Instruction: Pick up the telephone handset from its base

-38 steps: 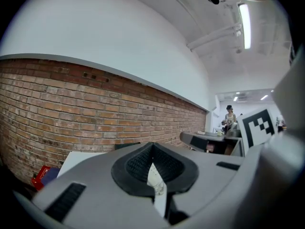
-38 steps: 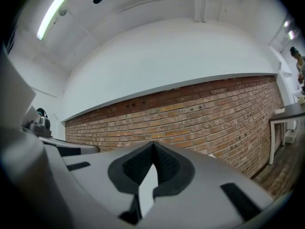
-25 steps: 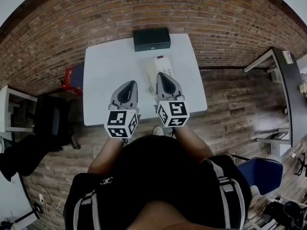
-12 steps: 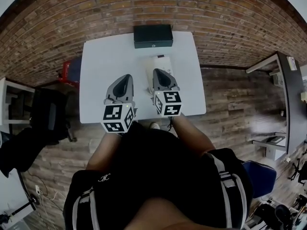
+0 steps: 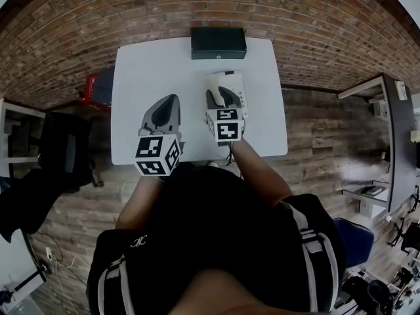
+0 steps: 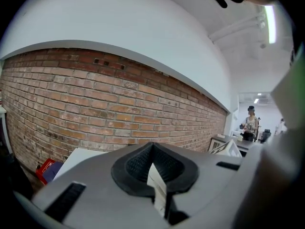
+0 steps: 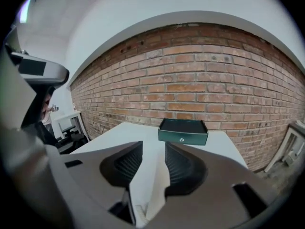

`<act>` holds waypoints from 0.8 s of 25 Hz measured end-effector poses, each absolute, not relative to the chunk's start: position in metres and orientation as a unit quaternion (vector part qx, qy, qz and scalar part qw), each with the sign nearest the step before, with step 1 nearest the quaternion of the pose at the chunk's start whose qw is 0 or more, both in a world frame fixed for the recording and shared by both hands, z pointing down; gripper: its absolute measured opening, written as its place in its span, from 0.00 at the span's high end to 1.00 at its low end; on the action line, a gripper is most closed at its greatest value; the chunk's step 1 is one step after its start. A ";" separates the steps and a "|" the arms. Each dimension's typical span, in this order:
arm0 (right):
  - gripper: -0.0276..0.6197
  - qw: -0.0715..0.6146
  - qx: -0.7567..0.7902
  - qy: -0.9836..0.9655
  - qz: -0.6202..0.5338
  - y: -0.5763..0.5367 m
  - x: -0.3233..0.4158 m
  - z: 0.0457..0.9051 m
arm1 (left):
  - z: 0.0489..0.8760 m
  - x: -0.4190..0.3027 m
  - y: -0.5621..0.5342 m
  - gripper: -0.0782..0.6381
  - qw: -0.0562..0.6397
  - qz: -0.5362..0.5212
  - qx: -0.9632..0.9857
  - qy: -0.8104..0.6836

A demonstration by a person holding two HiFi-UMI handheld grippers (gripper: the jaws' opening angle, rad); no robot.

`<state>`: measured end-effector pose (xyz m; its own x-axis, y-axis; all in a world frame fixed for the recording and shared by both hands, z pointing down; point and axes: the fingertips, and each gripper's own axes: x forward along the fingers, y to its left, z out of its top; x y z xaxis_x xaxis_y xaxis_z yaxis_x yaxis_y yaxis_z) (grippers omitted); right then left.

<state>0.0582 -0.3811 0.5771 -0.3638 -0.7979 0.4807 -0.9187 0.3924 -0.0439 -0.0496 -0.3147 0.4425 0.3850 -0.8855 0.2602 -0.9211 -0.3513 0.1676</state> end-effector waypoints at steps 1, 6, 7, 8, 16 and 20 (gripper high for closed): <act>0.76 0.207 0.530 -0.807 0.157 -0.383 0.057 0.582 | 0.444 -0.053 -0.316 0.89 0.145 0.062 0.818 -0.552; 0.71 0.265 0.536 -0.780 0.183 -0.390 0.060 0.612 | 0.447 -0.067 -0.321 0.89 0.151 0.060 0.814 -0.557; 0.71 0.279 0.538 -0.773 0.189 -0.391 0.061 0.619 | 0.447 -0.069 -0.322 0.89 0.151 0.059 0.814 -0.558; 0.70 0.289 0.538 -0.767 0.196 -0.393 0.062 0.626 | 0.448 -0.071 -0.324 0.89 0.152 0.059 0.813 -0.559; 0.64 0.317 0.528 -0.756 0.221 -0.406 0.060 0.656 | 0.457 -0.082 -0.328 0.89 0.163 0.061 0.807 -0.564; 0.64 0.332 0.525 -0.747 0.235 -0.408 0.060 0.664 | 0.457 -0.086 -0.333 0.89 0.164 0.061 0.806 -0.566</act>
<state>0.0603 -0.4080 0.6643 -0.2273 -0.6289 0.7435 -0.9411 0.3380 -0.0018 -0.0860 -0.3328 0.4569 0.3512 -0.8924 0.2832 -0.9322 -0.3051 0.1945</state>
